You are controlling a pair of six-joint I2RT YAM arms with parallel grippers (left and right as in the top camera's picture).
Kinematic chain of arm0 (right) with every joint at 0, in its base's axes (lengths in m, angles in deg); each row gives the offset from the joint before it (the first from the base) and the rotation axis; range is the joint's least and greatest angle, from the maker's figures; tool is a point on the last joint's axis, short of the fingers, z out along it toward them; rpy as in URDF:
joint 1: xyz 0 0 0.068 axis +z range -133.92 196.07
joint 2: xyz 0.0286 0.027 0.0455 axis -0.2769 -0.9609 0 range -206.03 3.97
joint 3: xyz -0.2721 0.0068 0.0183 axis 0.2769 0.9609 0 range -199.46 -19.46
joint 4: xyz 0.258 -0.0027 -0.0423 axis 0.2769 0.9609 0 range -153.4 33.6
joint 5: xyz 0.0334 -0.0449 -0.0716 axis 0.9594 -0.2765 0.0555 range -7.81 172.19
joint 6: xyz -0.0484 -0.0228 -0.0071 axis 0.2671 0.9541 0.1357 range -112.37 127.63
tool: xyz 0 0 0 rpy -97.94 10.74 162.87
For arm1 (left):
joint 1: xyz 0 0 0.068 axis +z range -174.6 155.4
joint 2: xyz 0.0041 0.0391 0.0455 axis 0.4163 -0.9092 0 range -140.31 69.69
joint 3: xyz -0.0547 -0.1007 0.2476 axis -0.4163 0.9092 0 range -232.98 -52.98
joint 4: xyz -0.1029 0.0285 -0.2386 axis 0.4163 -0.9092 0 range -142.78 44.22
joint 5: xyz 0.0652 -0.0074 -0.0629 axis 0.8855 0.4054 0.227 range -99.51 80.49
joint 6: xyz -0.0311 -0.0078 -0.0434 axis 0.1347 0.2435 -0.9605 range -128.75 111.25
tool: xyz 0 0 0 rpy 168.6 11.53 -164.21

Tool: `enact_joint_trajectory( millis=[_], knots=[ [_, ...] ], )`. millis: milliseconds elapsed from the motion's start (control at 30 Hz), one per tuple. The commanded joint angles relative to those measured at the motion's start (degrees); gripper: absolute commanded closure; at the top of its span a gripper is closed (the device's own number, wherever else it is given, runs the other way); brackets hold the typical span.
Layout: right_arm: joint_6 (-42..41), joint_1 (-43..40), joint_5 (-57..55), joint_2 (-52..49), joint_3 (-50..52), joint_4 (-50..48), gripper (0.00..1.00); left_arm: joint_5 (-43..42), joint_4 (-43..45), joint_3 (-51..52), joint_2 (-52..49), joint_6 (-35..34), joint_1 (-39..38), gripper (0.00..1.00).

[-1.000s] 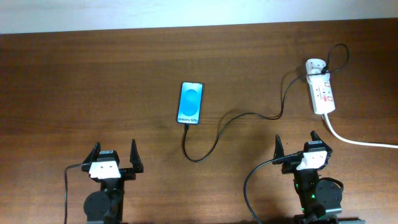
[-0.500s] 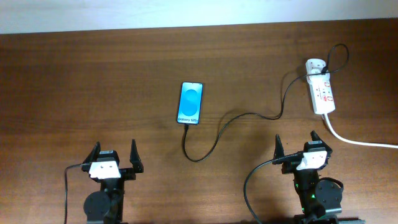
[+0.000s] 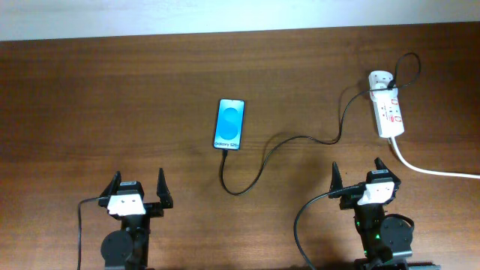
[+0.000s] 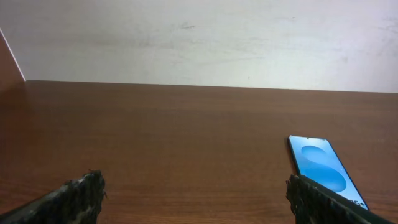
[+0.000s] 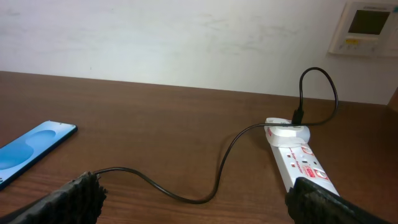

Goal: Plug charger to phone and switch on socket

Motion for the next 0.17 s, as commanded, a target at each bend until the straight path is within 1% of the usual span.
enact_joint_trajectory(
  millis=[0,133],
  knots=[
    [-0.02,0.33,0.31,0.52,0.31,0.42,0.02,-0.85,-0.24,0.20,0.37,0.92,-0.26,0.01],
    [-0.02,0.33,0.31,0.52,0.31,0.42,0.02,-0.85,-0.24,0.20,0.37,0.92,-0.26,0.01]
  ],
)
